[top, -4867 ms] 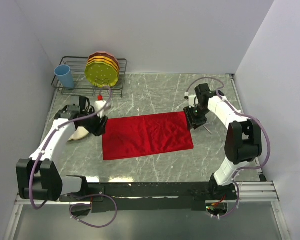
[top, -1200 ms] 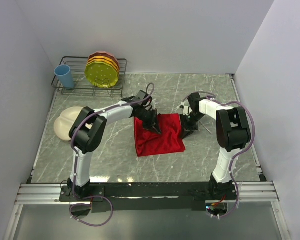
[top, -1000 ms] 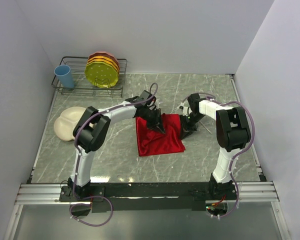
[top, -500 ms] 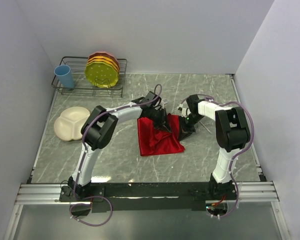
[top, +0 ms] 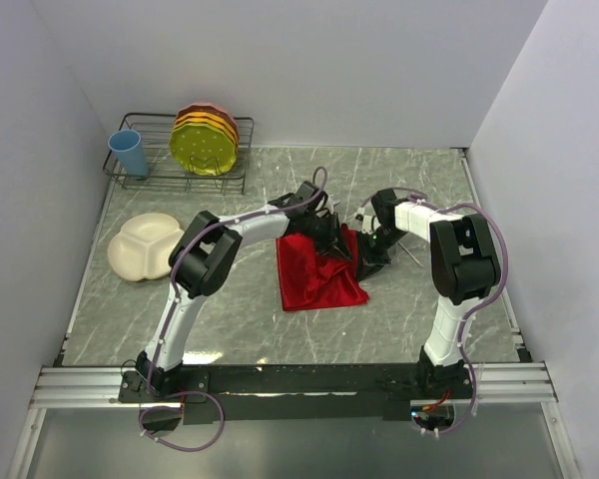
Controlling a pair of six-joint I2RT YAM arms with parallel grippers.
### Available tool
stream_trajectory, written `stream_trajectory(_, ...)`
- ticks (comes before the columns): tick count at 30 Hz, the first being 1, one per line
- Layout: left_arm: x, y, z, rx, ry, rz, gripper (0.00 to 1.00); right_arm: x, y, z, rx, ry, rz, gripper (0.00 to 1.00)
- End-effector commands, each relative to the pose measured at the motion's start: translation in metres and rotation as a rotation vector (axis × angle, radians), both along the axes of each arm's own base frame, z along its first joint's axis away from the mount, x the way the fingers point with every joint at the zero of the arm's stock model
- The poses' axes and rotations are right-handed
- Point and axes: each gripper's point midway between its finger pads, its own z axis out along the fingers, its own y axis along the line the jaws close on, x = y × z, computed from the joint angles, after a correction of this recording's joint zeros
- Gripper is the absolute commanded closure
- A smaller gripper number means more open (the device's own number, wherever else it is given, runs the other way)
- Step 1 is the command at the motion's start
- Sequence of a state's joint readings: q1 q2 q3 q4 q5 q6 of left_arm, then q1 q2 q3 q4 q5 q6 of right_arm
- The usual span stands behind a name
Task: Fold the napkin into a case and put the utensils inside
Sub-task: Fold the rectangle-folded napkin at the center of the board.
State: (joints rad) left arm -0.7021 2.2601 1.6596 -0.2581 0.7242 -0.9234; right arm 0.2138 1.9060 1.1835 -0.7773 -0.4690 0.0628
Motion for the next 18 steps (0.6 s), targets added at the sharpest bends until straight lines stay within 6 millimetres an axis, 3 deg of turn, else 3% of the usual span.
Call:
stream_trajectory(1,0.003,-0.015,0.010,-0.055,0.006,-0.010,0.99,0.001,-0.011,-0.002,-0.071,-0.041,0.003,0.87)
stream_trajectory(3,0.004,-0.016,0.011,-0.063,0.005,-0.008,0.95,0.002,-0.011,-0.001,-0.074,-0.046,0.002,0.87)
stream_trajectory(5,0.005,-0.018,0.014,-0.078,0.003,-0.007,0.84,0.003,-0.012,0.001,-0.078,-0.050,0.001,0.85)
stream_trajectory(6,0.004,-0.018,0.017,-0.083,-0.003,-0.014,0.73,0.005,-0.013,0.005,-0.080,-0.061,0.000,0.83)
stream_trajectory(9,0.006,-0.012,0.034,-0.094,-0.047,-0.021,0.58,0.014,-0.020,0.018,-0.098,-0.091,-0.001,0.80)
stream_trajectory(13,0.013,0.003,0.066,-0.113,-0.147,-0.026,0.50,0.024,-0.033,0.037,-0.111,-0.126,-0.006,0.76)
stream_trajectory(14,0.017,0.012,0.081,-0.124,-0.178,-0.018,0.50,0.025,-0.036,0.044,-0.117,-0.135,-0.014,0.74)
stream_trajectory(16,0.018,0.026,0.085,-0.105,-0.214,-0.011,0.48,0.024,-0.041,0.049,-0.126,-0.148,0.012,0.73)
stream_trajectory(18,0.024,0.046,0.101,-0.105,-0.271,0.010,0.46,0.026,-0.044,0.057,-0.117,-0.168,0.010,0.70)
